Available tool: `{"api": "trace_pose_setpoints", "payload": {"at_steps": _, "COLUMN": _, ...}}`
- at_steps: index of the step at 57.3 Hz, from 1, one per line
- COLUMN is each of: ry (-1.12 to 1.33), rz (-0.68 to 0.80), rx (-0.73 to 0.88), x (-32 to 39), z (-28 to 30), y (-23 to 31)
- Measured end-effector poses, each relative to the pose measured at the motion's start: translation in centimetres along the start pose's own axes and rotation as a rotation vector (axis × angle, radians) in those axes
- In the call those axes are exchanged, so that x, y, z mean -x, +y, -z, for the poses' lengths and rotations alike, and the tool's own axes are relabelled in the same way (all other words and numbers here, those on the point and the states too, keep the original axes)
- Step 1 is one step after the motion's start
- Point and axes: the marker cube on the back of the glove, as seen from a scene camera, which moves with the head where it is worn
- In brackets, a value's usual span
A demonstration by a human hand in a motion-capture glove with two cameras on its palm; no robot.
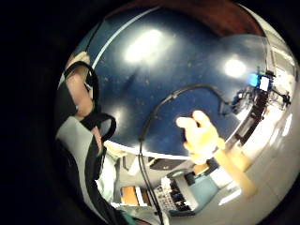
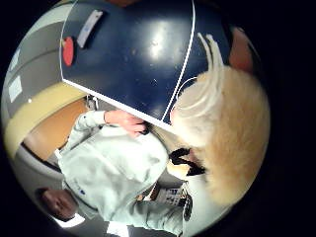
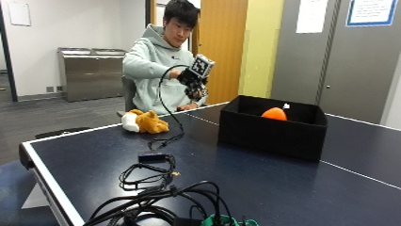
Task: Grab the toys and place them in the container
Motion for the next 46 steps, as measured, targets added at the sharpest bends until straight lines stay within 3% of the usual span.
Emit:
{"api": "trace_pose_setpoints", "payload": {"at_steps": 2, "ry": 0.048, "rz": 0.128, "rx": -0.033, "x": 0.5, "z": 1.6, "y": 0.5}}
{"api": "trace_pose_setpoints", "payload": {"at_steps": 5, "ry": -0.014, "rz": 0.118, "rx": -0.103, "x": 3.1, "z": 4.8, "y": -0.2}}
{"api": "trace_pose_setpoints", "payload": {"at_steps": 10, "ry": -0.174, "rz": -0.200, "rx": -0.218, "x": 6.4, "z": 10.8, "y": -2.6}}
{"api": "trace_pose_setpoints", "payload": {"at_steps": 13, "ry": -0.210, "rz": -0.447, "rx": -0.282, "x": 5.7, "z": 13.9, "y": -4.0}}
{"api": "trace_pose_setpoints", "payload": {"at_steps": 15, "ry": -0.216, "rz": -0.533, "rx": -0.337, "x": 4.8, "z": 15.7, "y": -4.7}}
{"api": "trace_pose_setpoints", "payload": {"at_steps": 19, "ry": -0.188, "rz": -0.456, "rx": -0.485, "x": 3.5, "z": 18.8, "y": -5.7}}
{"api": "trace_pose_setpoints", "payload": {"at_steps": 30, "ry": -0.212, "rz": -0.564, "rx": -0.664, "x": -1.6, "z": 24.7, "y": -11.9}}
{"api": "trace_pose_setpoints", "payload": {"at_steps": 34, "ry": -0.186, "rz": -0.368, "rx": -0.742, "x": -3.6, "z": 25.5, "y": -13.3}}
{"api": "trace_pose_setpoints", "payload": {"at_steps": 35, "ry": -0.186, "rz": -0.408, "rx": -0.747, "x": -5.5, "z": 25.3, "y": -13.4}}
{"api": "trace_pose_setpoints", "payload": {"at_steps": 38, "ry": -0.134, "rz": -0.793, "rx": -0.706, "x": -14.9, "z": 23.6, "y": -13.5}}
{"api": "trace_pose_setpoints", "payload": {"at_steps": 40, "ry": -0.106, "rz": -0.940, "rx": -0.689, "x": -18.5, "z": 23.2, "y": -14.2}}
{"api": "trace_pose_setpoints", "payload": {"at_steps": 46, "ry": -0.169, "rz": -0.963, "rx": -0.737, "x": -18.4, "z": 24.5, "y": -18.7}}
